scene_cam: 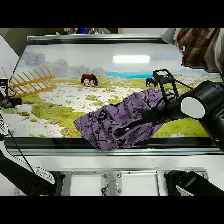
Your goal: Fold the clothes and pants, and hang the long-sleeved shirts on hangers.
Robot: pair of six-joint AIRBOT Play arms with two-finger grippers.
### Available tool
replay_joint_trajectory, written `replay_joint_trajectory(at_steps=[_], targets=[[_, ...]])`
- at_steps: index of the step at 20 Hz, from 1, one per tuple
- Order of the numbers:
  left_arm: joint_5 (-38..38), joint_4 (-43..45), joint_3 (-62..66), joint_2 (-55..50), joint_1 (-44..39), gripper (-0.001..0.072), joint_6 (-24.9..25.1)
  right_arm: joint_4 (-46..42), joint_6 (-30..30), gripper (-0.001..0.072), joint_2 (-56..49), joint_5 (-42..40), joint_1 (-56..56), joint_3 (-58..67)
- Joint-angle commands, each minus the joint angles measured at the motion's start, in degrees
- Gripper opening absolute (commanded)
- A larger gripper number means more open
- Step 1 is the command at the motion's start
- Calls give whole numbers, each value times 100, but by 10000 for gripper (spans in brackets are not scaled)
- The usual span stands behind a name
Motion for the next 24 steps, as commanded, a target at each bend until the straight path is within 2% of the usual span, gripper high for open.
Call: replay_joint_trajectory(at_steps=[1,9,20,24], targets=[[-136,-37,0,22,-2,15,0,0,0,29,-2,0,0,0],[-586,-31,-4,610,-94,13,-168,0,0,30,-2,0,0,0],[-621,114,-4,2153,-896,14,-210,0,2,30,-2,0,0,0],[-938,42,-4,2719,-1257,15,-205,0,2,30,-4,0,0,0]])
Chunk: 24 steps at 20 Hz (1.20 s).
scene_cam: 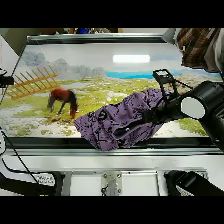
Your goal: Fold the clothes and pants, and hang the long-sleeved shirts on hangers.
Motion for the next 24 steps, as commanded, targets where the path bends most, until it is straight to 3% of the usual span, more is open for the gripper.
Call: replay_joint_trajectory(at_steps=[1,3,6,9,10,11,16,19,24], targets=[[-302,-210,4,566,-376,15,42,2,0,30,-2,2,0,0],[-614,-1067,4,916,-645,15,544,2,2,30,-2,2,0,0],[-1617,-3067,4,1311,-901,15,2393,2,0,30,0,2,0,0],[-3637,-4968,4,1453,-933,15,4131,2,0,30,0,2,0,0],[-4284,-5407,-2,1447,-933,15,4413,2,2,30,-2,2,0,0],[-4693,-5635,-35,1453,-940,15,4454,2,0,30,-4,2,0,0],[-4730,-5643,-409,1556,-1008,15,4577,2,2,30,-7,2,0,0],[-4734,-5657,-807,1628,-1005,15,5816,2,0,30,-4,4,0,0],[-4680,-5593,-1838,2002,-1003,15,7239,2,2,30,-7,2,0,0]])
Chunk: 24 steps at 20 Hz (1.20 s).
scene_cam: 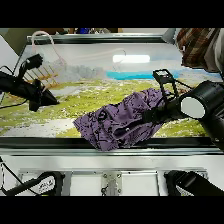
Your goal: Fold the clothes and pants, and hang the long-sleeved shirts on hangers.
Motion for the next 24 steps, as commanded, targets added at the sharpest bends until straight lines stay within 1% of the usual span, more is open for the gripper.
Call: replay_joint_trajectory(at_steps=[1,4,5,7,9,11,15,18,21,24], targets=[[39,57,-721,310,-2,14,1182,2,2,30,-4,0,0,0],[120,52,-1200,584,-2,14,1600,2,2,30,-4,-7,0,0],[138,52,-1335,645,-2,14,1668,2,2,30,-7,-74,0,0],[256,50,-1565,745,-4,14,1668,4,2,30,-9,-210,0,2],[415,48,-1790,848,-22,14,1805,2,2,30,-7,-214,0,2],[415,52,-1915,901,-109,14,1856,-9,0,31,9,-188,-11,42],[457,57,-2109,925,-533,14,1875,-348,4,30,20,315,-13,433],[601,61,-2481,927,-909,15,2052,-407,4,30,20,601,-13,800],[868,50,-2745,927,-992,14,2159,-402,79,29,20,745,-13,1005],[1130,55,-2931,927,-992,15,2159,-389,87,29,20,844,-13,1049]])
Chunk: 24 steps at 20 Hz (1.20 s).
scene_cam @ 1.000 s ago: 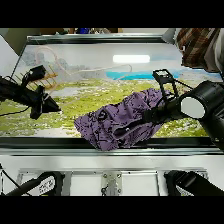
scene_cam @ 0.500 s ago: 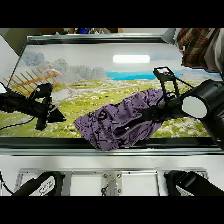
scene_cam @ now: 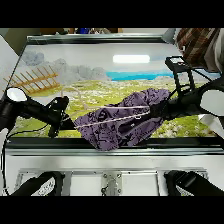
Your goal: Fold the clothes and pants, and hang the long-sleeved shirts on hangers.
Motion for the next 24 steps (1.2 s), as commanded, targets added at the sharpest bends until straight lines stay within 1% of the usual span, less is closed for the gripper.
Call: replay_joint_trajectory(at_steps=[1,3,5,11,14,16,19,22,24], targets=[[332,-11,-221,4,-52,15,72,-7,52,29,2,203,-2,105],[437,-4,-219,4,-114,15,76,-4,52,29,4,212,0,107],[522,-2,-219,2,-289,14,186,-4,52,29,4,212,0,107],[1060,-11,-219,-4,-704,15,203,-2,52,29,4,212,0,280],[1027,-63,-219,-125,-706,15,201,103,52,29,2,205,0,387],[942,-103,-216,-289,-706,15,197,402,52,29,0,203,0,387],[905,-363,-216,-511,-706,15,197,616,55,29,-2,98,4,387],[894,-367,-219,-656,-717,15,195,890,55,29,-4,-107,13,387],[907,-369,-219,-673,-717,14,197,1106,52,29,-15,-413,13,385]])
